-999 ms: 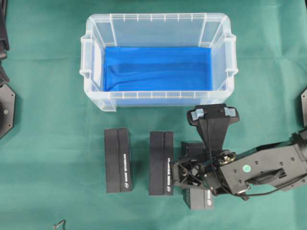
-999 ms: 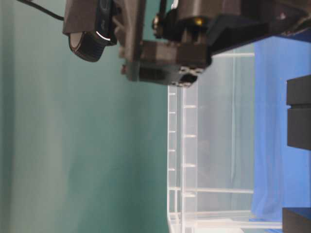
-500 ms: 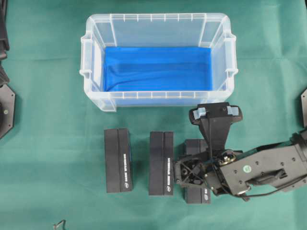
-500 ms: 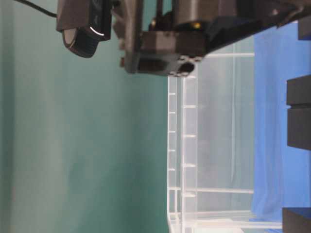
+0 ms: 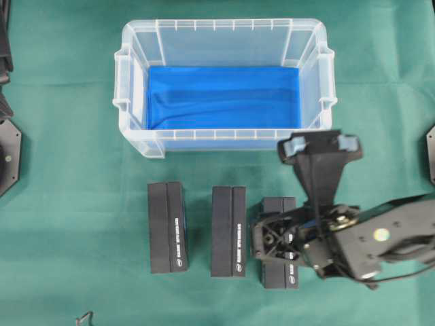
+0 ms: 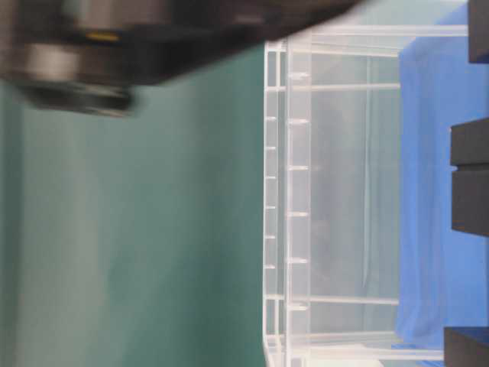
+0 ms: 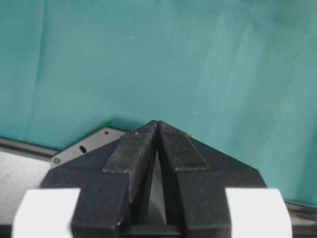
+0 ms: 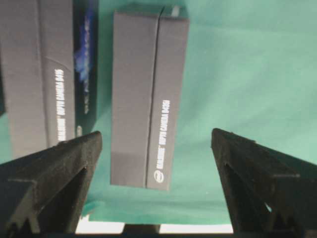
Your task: Take the box out of the case with the right arm.
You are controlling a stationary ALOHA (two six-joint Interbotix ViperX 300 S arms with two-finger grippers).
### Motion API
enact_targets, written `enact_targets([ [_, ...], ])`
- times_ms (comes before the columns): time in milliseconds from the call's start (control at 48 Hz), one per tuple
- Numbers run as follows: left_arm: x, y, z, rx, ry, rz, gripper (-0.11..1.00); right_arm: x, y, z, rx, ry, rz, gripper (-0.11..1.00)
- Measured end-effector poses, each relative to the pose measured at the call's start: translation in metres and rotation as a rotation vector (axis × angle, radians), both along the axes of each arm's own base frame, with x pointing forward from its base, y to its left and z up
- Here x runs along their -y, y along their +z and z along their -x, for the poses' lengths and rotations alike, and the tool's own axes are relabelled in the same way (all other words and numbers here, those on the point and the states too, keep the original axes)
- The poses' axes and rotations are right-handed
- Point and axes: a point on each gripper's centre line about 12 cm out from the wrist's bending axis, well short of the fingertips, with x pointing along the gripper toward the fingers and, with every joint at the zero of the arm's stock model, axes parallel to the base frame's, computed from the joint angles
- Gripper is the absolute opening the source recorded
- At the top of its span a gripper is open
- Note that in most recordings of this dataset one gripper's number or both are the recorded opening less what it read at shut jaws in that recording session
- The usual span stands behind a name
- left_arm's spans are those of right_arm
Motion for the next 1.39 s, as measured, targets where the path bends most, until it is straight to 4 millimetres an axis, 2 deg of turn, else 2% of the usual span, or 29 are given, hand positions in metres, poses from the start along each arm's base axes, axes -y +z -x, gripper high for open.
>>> enact_targets([
  [125,0.0,0.0,0.0,-0.002,0.0,-0.001,0.11,0.006,0.026,0.003,-0.005,0.007,0.028,0.93],
  [208,0.0,0.0,0.0,-0.002,0.0,-0.001,0.11,0.008,0.034,0.004,-0.012,0.015,0.033,0.93],
  [541,0.0,0.0,0.0,-0.001,0.002,-0.001,0.11,0.016,0.039,0.008,-0.046,0.022,0.05,0.93],
  [1145,0.0,0.0,0.0,0.0,0.006,0.001,0.11,0.027,0.042,0.102,-0.036,-0.016,0.028,0.9],
  [1395,0.0,0.0,0.0,-0.001,0.006,0.001,0.11,0.033,0.042,0.125,-0.027,-0.001,0.023,0.89],
])
